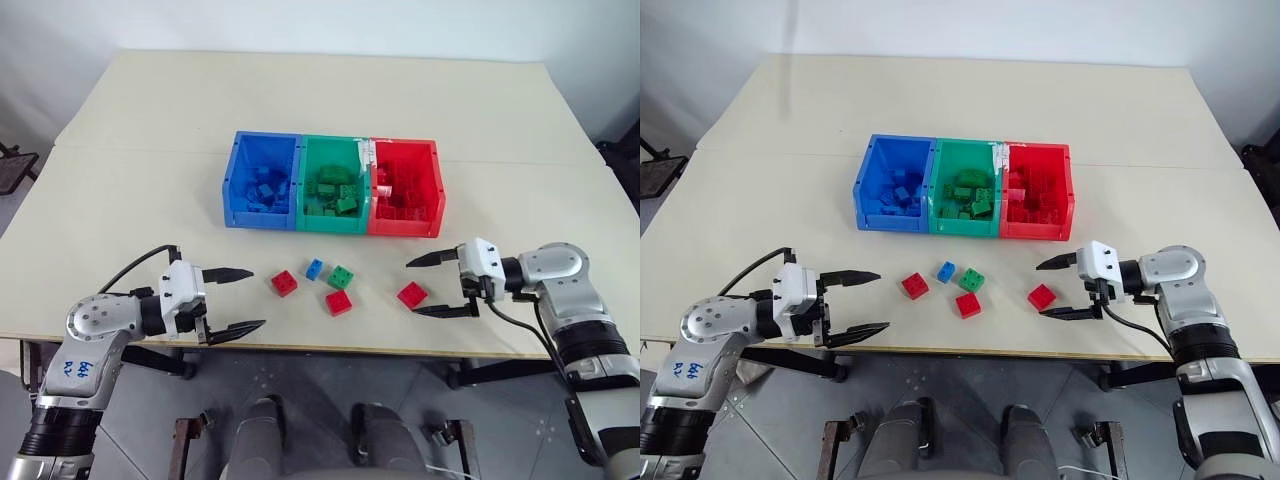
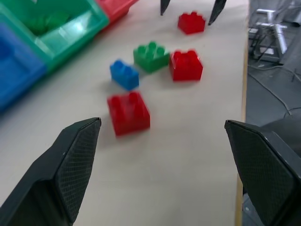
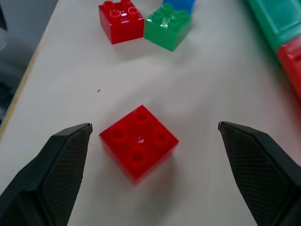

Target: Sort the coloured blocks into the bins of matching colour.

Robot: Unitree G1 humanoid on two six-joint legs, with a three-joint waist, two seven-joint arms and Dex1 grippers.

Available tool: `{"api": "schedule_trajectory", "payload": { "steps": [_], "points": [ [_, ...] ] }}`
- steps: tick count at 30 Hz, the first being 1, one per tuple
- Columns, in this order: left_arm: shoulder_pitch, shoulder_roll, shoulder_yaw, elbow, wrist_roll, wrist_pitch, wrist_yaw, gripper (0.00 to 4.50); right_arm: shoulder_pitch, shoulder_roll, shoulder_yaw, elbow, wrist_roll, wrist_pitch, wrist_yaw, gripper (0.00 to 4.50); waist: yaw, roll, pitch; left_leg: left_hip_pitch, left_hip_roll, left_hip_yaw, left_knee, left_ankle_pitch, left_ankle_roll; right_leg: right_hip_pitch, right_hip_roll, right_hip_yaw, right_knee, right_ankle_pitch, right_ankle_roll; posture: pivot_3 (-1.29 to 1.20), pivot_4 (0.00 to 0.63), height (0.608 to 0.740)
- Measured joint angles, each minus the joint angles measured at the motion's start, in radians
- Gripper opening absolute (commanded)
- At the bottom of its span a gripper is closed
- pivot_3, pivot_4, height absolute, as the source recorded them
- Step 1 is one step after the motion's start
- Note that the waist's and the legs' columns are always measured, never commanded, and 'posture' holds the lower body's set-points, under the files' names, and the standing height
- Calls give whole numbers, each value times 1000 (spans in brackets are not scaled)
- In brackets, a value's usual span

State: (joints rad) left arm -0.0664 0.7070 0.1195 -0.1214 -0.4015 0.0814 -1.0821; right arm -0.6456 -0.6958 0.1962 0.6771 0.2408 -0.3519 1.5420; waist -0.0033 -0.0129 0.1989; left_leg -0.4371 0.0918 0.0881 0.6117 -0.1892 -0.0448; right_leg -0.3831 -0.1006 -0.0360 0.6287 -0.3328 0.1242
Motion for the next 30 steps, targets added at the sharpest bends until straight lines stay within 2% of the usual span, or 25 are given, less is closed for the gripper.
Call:
{"api": "schedule_trajectory", "payload": {
  "steps": [2, 6, 8, 11, 15, 20, 25, 29, 30],
  "points": [
    [30, 0, 2, -37, 0, 1, 11, 4500, -27, -2, 60, 42, 3, -35, 5, 3882, -1, 0, 0, 0, 0, 1, 0, -1, 0, 0, 0, 1, 0, 0, 0, 0, 150, 740],
    [39, 0, 2, -80, -3, 9, 29, 4500, -47, -12, 125, 64, 33, -76, 9, 2540, -4, -1, -1, 5, 3, 3, 0, -2, -1, 3, 2, 2, 0, 1, -1, 0, 150, 740],
    [44, 0, 3, -89, -4, 15, 39, 4500, -46, -23, 146, 70, 53, -82, 9, 2021, -4, -1, -1, 10, 4, 5, 0, -3, 0, 6, 3, 4, 0, 1, -1, 0, 150, 740],
    [50, -1, 16, -100, -6, 20, 52, 4500, -41, -47, 147, 69, 75, -75, 9, 2019, -3, -1, -1, 11, 4, 7, 0, -5, 0, 6, 3, 7, 0, 0, -2, 0, 150, 740],
    [53, -39, 34, -108, -13, 37, 105, 4500, 9, -42, 53, -11, 138, 70, -29, 2019, -4, -1, 0, 11, 6, 11, 0, -7, 0, 4, 4, 11, 0, 0, -2, 0, 150, 740],
    [51, -110, 75, -146, -46, 78, 224, 4500, -25, -2, -108, -160, 182, 319, -283, 2019, -14, -1, 0, 11, 7, 13, 0, -8, -1, 2, 5, 14, 1, 0, -2, 0, 150, 740],
    [35, -146, 85, -148, -63, 105, 283, 4500, -164, 109, -172, -130, 132, 426, -561, 2019, -27, -1, 0, 11, 8, 18, -1, -9, -1, -2, 6, 17, 1, 0, -2, 0, 150, 740],
    [26, -147, 87, -148, -64, 110, 300, 4500, -238, 154, -182, -89, 88, 446, -656, 2019, -24, -1, 0, 9, 9, 26, 0, -9, -3, -9, 4, 17, 5, 0, -2, 0, 150, 740],
    [22, -147, 86, -148, -64, 111, 303, 4500, -245, 164, -182, -82, 80, 451, -665, 2369, -23, -1, 0, 8, 9, 28, 0, -9, -3, -10, 4, 17, 5, 0, -2, 0, 150, 740]
  ]
}}
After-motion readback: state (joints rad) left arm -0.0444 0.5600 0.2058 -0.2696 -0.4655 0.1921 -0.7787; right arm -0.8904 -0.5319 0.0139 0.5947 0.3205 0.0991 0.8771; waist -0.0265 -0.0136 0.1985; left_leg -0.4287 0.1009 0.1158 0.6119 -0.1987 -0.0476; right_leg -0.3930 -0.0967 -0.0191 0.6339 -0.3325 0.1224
